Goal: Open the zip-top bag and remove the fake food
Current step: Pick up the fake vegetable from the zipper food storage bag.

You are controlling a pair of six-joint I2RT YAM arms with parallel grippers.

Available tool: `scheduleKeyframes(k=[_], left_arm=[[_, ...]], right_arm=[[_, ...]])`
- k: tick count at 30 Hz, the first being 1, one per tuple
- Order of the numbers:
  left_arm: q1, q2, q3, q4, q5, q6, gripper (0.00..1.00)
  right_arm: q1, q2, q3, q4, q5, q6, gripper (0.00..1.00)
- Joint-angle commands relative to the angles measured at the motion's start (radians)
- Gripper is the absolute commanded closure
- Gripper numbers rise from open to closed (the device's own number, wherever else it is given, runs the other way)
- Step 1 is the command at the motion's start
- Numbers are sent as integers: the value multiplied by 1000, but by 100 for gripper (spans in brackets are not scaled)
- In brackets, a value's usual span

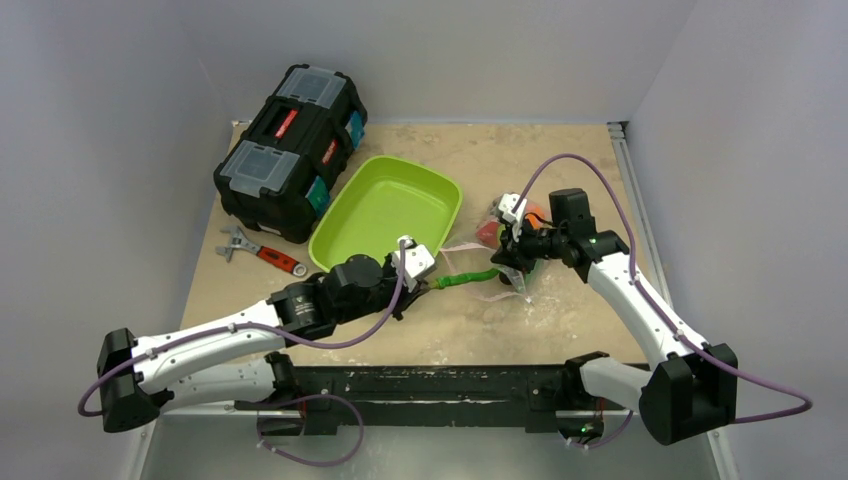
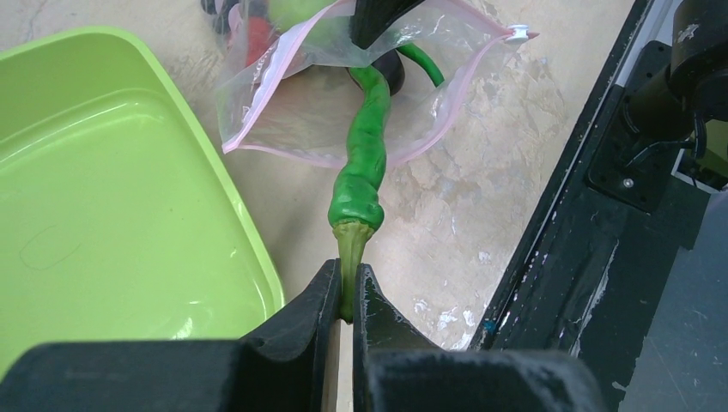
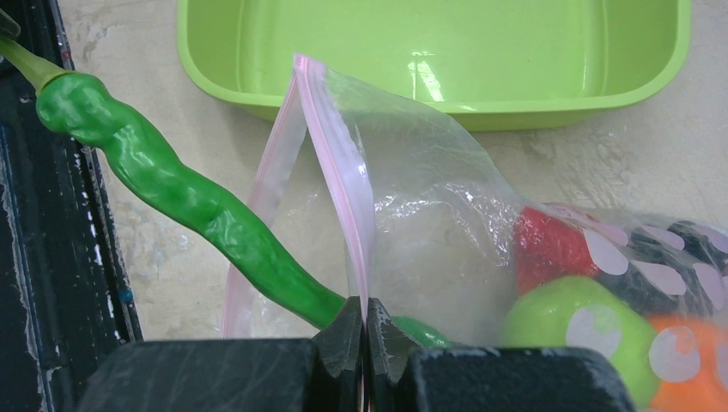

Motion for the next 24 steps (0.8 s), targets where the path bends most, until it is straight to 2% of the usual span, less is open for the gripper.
scheduleKeyframes(k=[1,24], left_arm=[[8,-43,26,-22,-10,23,100],[29,-168,142,-259,-85,159,100]], right_arm=[[-7,5,19,20,2,3,100],[-7,13,19,20,5,2,100]])
